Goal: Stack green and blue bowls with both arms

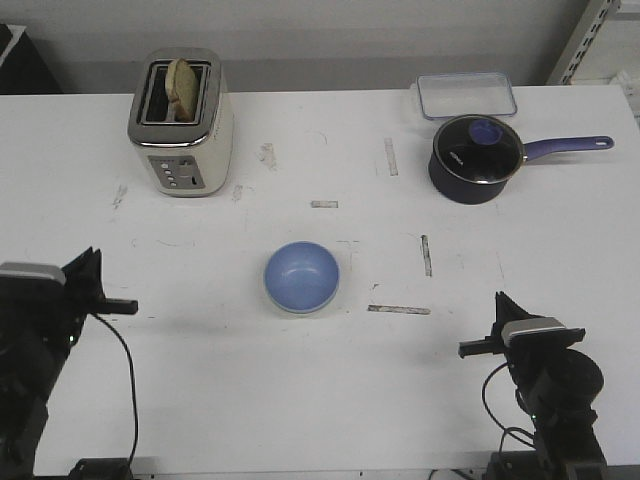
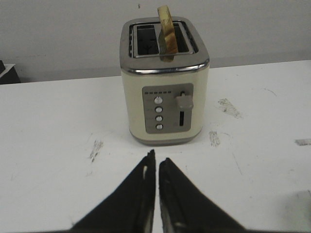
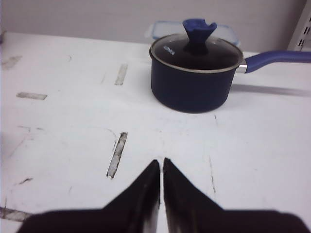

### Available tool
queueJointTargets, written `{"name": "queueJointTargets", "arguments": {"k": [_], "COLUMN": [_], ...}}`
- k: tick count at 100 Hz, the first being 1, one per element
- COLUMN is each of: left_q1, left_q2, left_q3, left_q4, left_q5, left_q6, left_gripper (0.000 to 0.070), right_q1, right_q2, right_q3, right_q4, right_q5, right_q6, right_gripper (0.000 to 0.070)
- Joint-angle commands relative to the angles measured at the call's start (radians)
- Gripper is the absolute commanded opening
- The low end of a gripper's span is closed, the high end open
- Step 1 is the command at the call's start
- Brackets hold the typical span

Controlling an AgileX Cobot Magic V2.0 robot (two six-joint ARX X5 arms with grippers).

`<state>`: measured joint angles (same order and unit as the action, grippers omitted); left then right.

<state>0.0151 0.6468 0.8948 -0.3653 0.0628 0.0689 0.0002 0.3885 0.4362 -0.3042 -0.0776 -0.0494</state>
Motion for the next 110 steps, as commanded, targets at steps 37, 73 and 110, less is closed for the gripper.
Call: {"name": "queueJointTargets", "arguments": {"k": [37, 73, 110], "left_q1": [0.102, 0.103, 0.097], "left_q2": [-0.196, -0.237, -0.311], "left_q3": [-0.347, -0.347, -0.347], "left_q4": [0.192, 0.195, 0.177], "left_q5": [0.062, 0.062, 0.062], "left_q6": [0.017, 0.017, 0.017], "left_gripper": [0.0, 0.0001, 0.0001], "right_q1": [0.001, 0.001, 0.001], "right_q2": [0.005, 0.005, 0.005], "right_q3": [0.005, 0.005, 0.005], "right_q4": [0.021, 0.022, 0.022], "right_q5": [0.0, 0.0, 0.0], "right_q6": [-0.007, -0.007, -0.007], "right_gripper": [0.0, 0.0, 0.0]}}
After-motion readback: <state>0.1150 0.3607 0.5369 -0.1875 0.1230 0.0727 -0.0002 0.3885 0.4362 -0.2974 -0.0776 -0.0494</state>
